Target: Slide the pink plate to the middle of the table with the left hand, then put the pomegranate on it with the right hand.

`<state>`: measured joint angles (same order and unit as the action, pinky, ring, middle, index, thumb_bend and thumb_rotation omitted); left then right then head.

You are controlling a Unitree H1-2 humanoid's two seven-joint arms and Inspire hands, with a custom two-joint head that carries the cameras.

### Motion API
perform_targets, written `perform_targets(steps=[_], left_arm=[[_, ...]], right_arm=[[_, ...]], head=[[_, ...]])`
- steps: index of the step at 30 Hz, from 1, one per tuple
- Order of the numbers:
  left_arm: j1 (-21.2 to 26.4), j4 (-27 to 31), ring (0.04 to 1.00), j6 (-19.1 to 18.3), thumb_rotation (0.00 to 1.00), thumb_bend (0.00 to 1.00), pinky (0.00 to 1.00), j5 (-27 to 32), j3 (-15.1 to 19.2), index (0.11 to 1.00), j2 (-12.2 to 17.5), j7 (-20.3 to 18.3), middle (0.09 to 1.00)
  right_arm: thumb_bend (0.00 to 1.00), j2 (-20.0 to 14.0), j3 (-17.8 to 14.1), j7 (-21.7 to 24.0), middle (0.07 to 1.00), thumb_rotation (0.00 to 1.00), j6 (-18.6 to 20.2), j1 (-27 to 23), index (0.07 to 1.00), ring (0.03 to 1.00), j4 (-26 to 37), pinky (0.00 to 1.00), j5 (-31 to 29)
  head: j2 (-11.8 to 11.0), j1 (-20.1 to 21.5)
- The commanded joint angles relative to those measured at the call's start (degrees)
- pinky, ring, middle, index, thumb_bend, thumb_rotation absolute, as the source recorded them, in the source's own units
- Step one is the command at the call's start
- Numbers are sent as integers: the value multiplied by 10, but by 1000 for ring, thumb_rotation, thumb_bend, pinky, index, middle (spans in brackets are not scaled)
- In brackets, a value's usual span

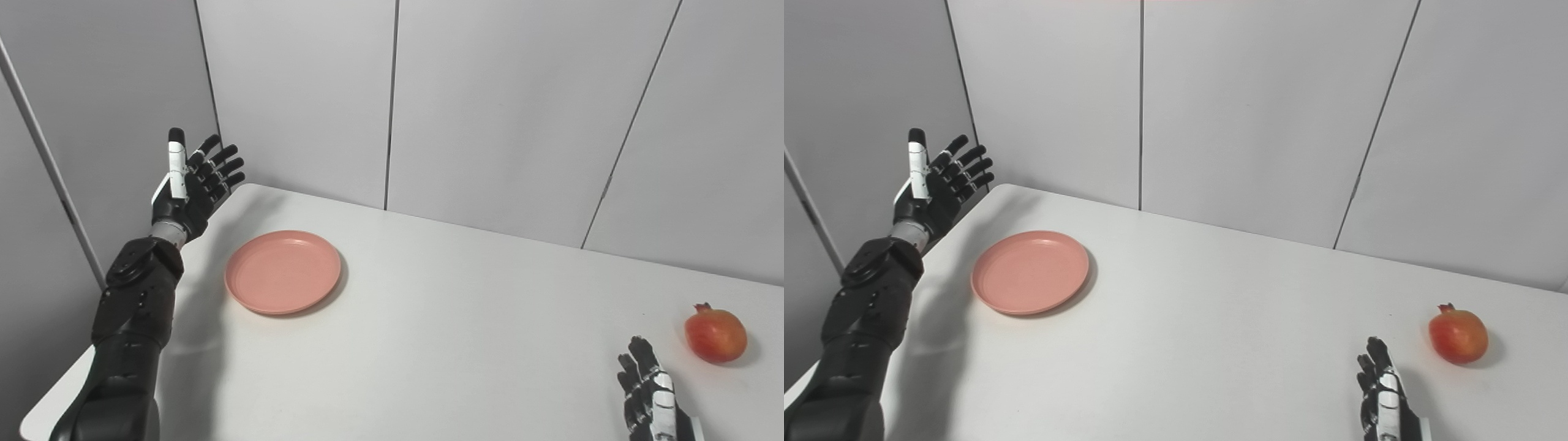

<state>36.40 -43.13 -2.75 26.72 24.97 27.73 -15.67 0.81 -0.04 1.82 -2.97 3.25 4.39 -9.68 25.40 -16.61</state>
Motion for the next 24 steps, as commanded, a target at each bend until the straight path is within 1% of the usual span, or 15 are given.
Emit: perform_targets(steps=[1, 3, 5, 8, 9, 11, 12, 13, 16, 20, 22, 24], left_arm=[[38, -10, 849, 27, 944, 1000, 873, -4, -2, 902, 12, 2, 840], [43, -33, 841, 36, 940, 988, 831, -11, -6, 888, 15, 2, 838], [45, -53, 844, 45, 945, 990, 808, -17, -11, 876, 18, -2, 854], [38, -61, 852, 51, 946, 993, 806, -19, -14, 879, 17, -4, 867], [34, -58, 849, 51, 958, 963, 809, -19, -14, 891, 15, -3, 871], [27, -65, 850, 55, 970, 936, 813, -16, -13, 906, 11, -10, 878], [25, -72, 851, 60, 972, 932, 815, -19, -16, 909, 9, -12, 880], [24, -77, 836, 63, 978, 935, 801, -20, -17, 902, 9, -13, 863], [22, -107, 831, 90, 990, 936, 801, -26, -28, 908, 8, -33, 863], [24, -138, 821, 118, 998, 949, 819, -32, -40, 901, 7, -45, 851], [26, -153, 828, 128, 1000, 958, 821, -36, -44, 898, 6, -50, 849], [27, -162, 822, 134, 993, 966, 794, -38, -47, 881, 5, -51, 833]], right_arm=[[574, -6, -6, 8, 957, 931, 10, 40, 900, 954, -29, 1000, -4], [593, -8, -6, 7, 957, 919, 11, 41, 894, 949, -28, 1000, -5], [604, -8, -6, 7, 956, 913, 16, 42, 890, 946, -25, 1000, -7], [606, -7, -8, 8, 951, 905, 24, 42, 887, 944, -22, 1000, -16], [602, -6, -9, 8, 948, 898, 24, 42, 886, 944, -22, 1000, -19], [601, -6, -9, 8, 941, 887, 25, 42, 882, 940, -22, 997, -24], [601, -7, -9, 8, 939, 884, 25, 42, 881, 939, -22, 996, -22], [602, -7, -8, 7, 944, 892, 26, 42, 882, 937, -22, 996, -21], [602, -8, -7, 7, 949, 902, 27, 42, 886, 938, -21, 998, -20], [595, -7, -9, 8, 942, 884, 30, 41, 879, 936, -21, 995, -28], [593, -6, -10, 7, 937, 876, 33, 40, 872, 933, -21, 992, -31], [595, -7, -11, 5, 934, 866, 34, 38, 869, 931, -22, 990, -31]], head=[[2, 0], [4, -1], [4, 0], [5, 0], [5, 0], [6, -1], [6, -1], [6, -1], [5, -2], [6, 0], [7, -1], [8, -1]])
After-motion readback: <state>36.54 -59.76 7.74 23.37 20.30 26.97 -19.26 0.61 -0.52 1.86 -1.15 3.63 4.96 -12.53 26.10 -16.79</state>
